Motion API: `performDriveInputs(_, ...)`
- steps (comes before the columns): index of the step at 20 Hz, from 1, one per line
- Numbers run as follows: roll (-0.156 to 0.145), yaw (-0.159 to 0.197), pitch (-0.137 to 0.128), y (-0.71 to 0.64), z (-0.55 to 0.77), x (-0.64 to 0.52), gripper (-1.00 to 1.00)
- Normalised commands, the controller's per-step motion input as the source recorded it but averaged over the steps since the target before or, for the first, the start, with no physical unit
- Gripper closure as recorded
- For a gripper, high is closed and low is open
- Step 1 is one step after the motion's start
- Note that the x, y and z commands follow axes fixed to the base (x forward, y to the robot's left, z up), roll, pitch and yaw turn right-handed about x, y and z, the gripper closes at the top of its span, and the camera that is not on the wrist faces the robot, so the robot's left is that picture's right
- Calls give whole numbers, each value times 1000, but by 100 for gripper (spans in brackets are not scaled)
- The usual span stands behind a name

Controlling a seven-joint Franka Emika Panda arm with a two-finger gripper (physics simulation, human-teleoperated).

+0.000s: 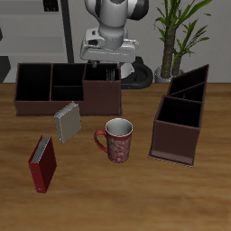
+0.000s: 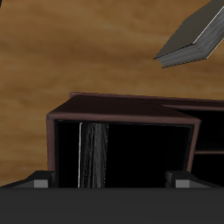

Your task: Place the striped book into the back desk caddy's right compartment

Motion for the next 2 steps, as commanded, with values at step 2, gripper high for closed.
performDriveInputs(2, -10, 2, 26, -125, 96, 111, -100)
